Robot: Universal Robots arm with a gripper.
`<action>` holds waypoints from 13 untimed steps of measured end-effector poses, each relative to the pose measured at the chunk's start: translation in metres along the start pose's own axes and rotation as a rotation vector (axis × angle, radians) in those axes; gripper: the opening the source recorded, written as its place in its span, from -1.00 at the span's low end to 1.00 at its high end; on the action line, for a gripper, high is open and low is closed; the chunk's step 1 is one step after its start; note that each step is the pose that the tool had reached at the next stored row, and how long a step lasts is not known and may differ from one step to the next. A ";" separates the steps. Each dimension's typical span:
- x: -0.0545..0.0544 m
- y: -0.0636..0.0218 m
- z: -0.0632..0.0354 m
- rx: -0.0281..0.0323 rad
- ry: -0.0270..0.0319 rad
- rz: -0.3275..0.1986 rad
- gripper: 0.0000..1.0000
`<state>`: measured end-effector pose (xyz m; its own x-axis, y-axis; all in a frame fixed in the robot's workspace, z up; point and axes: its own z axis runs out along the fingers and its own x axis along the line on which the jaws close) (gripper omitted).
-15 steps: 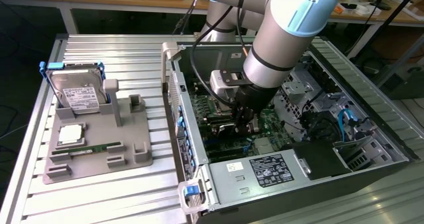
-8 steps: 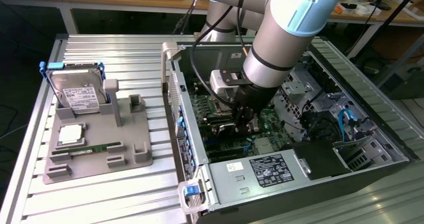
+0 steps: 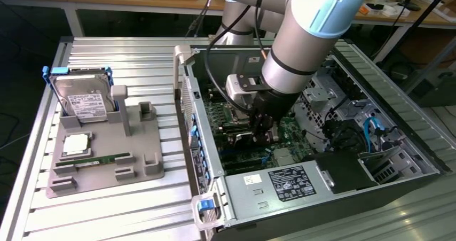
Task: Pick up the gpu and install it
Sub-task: 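Insert the gpu into the slot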
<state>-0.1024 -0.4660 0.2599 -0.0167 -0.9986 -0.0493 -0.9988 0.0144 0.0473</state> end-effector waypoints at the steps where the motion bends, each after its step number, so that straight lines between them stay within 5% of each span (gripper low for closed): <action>1: 0.000 0.0000 -0.0010 0.0002 -0.0001 0.000 -0.47; 13: 0.000 0.0026 -0.0011 0.0000 0.0001 0.000 -0.47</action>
<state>-0.1049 -0.4659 0.2611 -0.0168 -0.9987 -0.0491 -0.9988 0.0145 0.0473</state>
